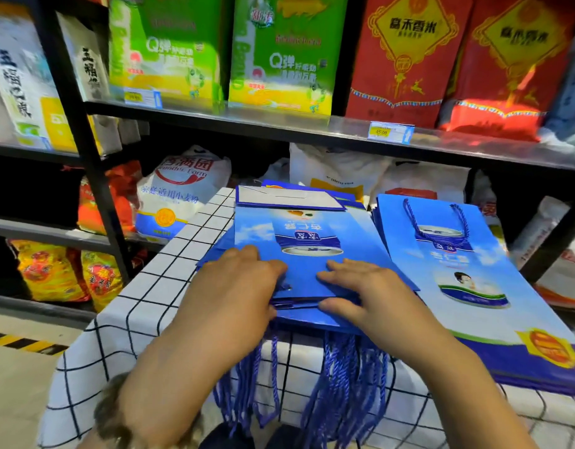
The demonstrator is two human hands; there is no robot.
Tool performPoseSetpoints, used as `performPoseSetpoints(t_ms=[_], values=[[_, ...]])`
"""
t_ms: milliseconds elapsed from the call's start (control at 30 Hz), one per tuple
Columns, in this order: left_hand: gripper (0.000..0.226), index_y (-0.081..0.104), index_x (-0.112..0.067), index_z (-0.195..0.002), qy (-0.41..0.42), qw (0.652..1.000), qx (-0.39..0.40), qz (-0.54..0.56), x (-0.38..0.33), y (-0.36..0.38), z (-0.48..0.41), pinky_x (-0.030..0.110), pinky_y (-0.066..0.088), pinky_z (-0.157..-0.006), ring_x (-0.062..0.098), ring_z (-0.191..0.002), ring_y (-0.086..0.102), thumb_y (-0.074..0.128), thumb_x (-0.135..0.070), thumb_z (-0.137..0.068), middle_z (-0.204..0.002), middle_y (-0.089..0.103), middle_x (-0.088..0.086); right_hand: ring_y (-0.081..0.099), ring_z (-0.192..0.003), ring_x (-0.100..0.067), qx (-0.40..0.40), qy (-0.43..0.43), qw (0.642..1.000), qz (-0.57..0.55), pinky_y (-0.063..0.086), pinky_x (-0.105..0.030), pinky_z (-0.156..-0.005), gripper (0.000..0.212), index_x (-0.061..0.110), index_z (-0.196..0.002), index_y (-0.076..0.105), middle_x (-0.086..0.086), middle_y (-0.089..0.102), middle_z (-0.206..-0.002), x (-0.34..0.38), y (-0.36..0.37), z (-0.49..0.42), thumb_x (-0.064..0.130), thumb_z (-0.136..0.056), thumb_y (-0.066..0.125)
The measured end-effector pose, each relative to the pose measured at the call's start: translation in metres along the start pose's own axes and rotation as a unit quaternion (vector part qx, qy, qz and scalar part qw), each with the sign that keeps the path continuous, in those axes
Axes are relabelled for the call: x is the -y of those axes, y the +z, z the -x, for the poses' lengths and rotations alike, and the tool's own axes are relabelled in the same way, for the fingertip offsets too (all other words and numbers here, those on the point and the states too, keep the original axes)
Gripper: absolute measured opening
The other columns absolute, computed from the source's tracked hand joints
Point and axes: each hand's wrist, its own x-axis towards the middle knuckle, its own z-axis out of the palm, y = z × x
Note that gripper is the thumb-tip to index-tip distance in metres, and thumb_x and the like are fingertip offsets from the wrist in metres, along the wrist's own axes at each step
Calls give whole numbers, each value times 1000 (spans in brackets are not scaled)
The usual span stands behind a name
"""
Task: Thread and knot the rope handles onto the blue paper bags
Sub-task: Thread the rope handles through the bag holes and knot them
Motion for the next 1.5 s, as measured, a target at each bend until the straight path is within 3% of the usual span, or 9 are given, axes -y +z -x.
performPoseSetpoints(t_ms=[133, 233, 333, 467, 567, 733, 1000, 1267, 1500], values=[[33, 45, -36, -120, -37, 998, -35, -41, 8, -11, 10, 27, 32, -65, 16, -106, 52, 44, -22, -90, -110, 56, -9, 25, -136, -5, -20, -9, 999, 36, 25, -26, -109, 47, 37, -134, 42, 12, 33, -147, 5, 3, -3, 48, -88, 48], [27, 51, -39, -110, -56, 976, -30, 208, 5, -18, 9, 28, 45, -65, 6, -79, 59, 51, -23, -89, -78, 62, -15, 32, -132, -7, -38, -11, 998, 51, 29, -27, -105, 47, 37, -132, 44, 12, 41, -142, 15, 5, -3, 51, -87, 48], [39, 56, -34, -109, -103, 779, -38, 617, -10, -21, 3, 24, 50, -49, 7, -48, 58, 61, -5, -84, -62, 59, -4, 47, -113, -13, -77, 6, 996, 41, 38, -29, -87, 45, 34, -123, 49, 11, 57, -118, 21, 8, -4, 53, -83, 54], [32, 66, -21, -94, -188, 563, -20, 805, -22, -12, -2, 19, 54, -52, 9, -57, 66, 56, 5, -81, -75, 68, -3, 51, -79, -22, -91, -4, 992, -92, 42, -37, -70, 37, 19, -91, 56, 3, 58, -80, 20, 14, -1, 53, -87, 44], [28, 67, -15, -90, -179, 572, -8, 800, -24, -7, -6, 22, 57, -66, 14, -78, 69, 58, 7, -75, -89, 71, 3, 62, -87, -18, -59, 2, 946, -319, 47, -36, -85, 51, 13, -85, 68, -2, 70, -87, 18, 10, 2, 53, -85, 37], [25, 66, -13, -86, -154, 579, -38, 799, -27, -6, -3, 21, 57, -68, 15, -81, 69, 55, 9, -79, -89, 70, 5, 49, -63, -7, -86, -24, 968, -233, 39, -21, -62, 29, 22, -60, 55, 9, 53, -65, 27, 11, 2, 39, -82, 58], [7, 63, -18, -79, -31, 836, 109, 537, -35, -5, 3, 17, 40, -44, 11, -50, 60, 61, -22, -84, -74, 69, 2, 50, -35, -9, -150, 77, 833, -527, 37, -16, -36, 24, 10, -70, 56, 2, 57, -46, 36, -32, -21, 16, -92, 49], [23, 60, -11, -76, -72, 713, -3, 697, -30, -33, -27, 14, 44, -40, 6, -42, 59, 47, -19, -94, -57, 67, 0, 56, -45, -14, -60, 96, 877, -468, 39, -19, -40, 29, 10, -79, 65, -4, 71, -67, 14, -42, -4, 38, -73, 58], [24, 61, -11, -83, -61, 654, 44, 753, -41, -33, -42, 12, 46, -41, 4, -45, 61, 46, -25, -95, -61, 69, -1, 50, -38, 0, -39, 62, 920, -385, 36, -11, -40, 12, 7, -69, 65, 4, 59, -47, 17, -40, 3, 1, -79, 64]])
